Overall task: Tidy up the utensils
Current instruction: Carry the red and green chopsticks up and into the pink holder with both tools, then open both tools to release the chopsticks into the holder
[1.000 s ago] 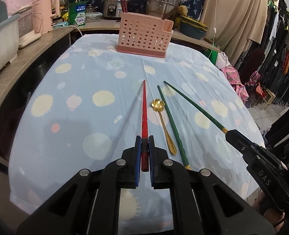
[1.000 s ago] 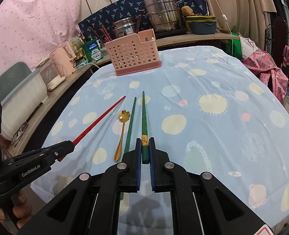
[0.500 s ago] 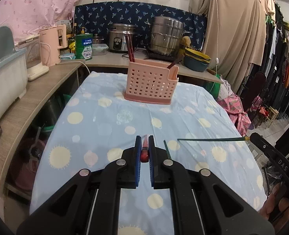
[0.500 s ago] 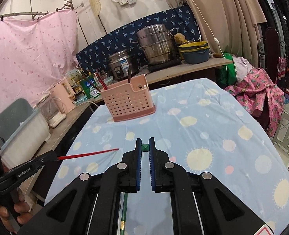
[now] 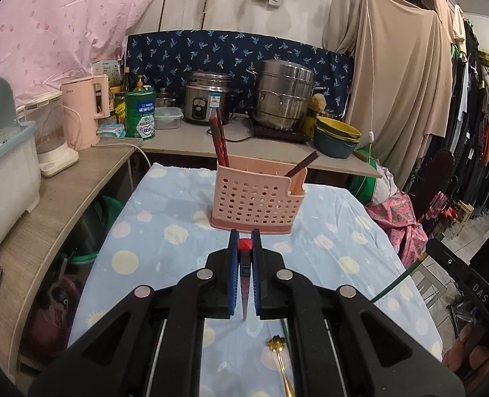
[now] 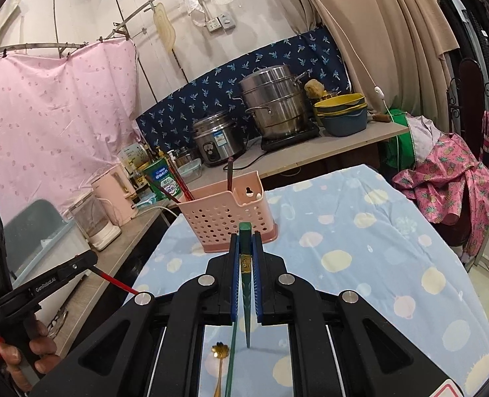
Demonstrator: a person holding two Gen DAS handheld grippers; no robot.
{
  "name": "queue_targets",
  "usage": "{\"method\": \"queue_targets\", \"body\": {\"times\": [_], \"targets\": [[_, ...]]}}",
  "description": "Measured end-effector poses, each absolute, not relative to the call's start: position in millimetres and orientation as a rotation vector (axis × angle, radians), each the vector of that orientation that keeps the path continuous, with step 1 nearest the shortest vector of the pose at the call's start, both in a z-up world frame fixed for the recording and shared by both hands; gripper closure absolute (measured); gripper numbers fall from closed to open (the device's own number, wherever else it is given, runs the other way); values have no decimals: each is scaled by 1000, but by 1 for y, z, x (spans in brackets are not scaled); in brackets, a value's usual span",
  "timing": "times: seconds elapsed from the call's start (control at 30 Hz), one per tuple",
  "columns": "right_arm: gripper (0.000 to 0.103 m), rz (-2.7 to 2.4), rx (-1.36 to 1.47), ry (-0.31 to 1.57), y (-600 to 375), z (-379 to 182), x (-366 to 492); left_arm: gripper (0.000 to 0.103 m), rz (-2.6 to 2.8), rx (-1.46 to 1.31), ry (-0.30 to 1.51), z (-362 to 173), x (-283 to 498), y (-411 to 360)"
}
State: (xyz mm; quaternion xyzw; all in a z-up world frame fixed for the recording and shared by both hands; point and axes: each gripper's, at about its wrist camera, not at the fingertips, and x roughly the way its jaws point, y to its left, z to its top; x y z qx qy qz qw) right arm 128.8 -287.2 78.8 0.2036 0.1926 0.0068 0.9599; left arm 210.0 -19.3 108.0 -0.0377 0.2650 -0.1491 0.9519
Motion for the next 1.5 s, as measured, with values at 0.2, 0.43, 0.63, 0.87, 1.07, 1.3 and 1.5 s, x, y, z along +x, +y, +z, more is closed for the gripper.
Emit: {"method": "queue_targets", "body": {"times": [0.2, 0.43, 0.63, 0.87, 1.07, 1.3, 1.5], "targets": [[95, 25, 432, 320, -295, 103, 157, 96, -297, -82, 474, 136, 238, -24], [95, 41, 451, 217, -300, 137, 195, 96, -297, -108, 367, 179, 272, -30], [95, 52, 511, 138, -306, 158, 233, 96, -285, -158, 230, 215, 300, -27], [95, 36, 526, 72, -304, 177, 285, 96, -244, -160, 126, 242, 341, -35], [95, 12, 538, 66, -306, 179, 328, 96, -227, -143, 103, 245, 378, -46], [95, 4, 494, 156, -299, 155, 367, 96, -221, -130, 175, 205, 414, -53], [95, 16, 478, 252, -289, 119, 373, 96, -218, -134, 314, 161, 429, -49]]}}
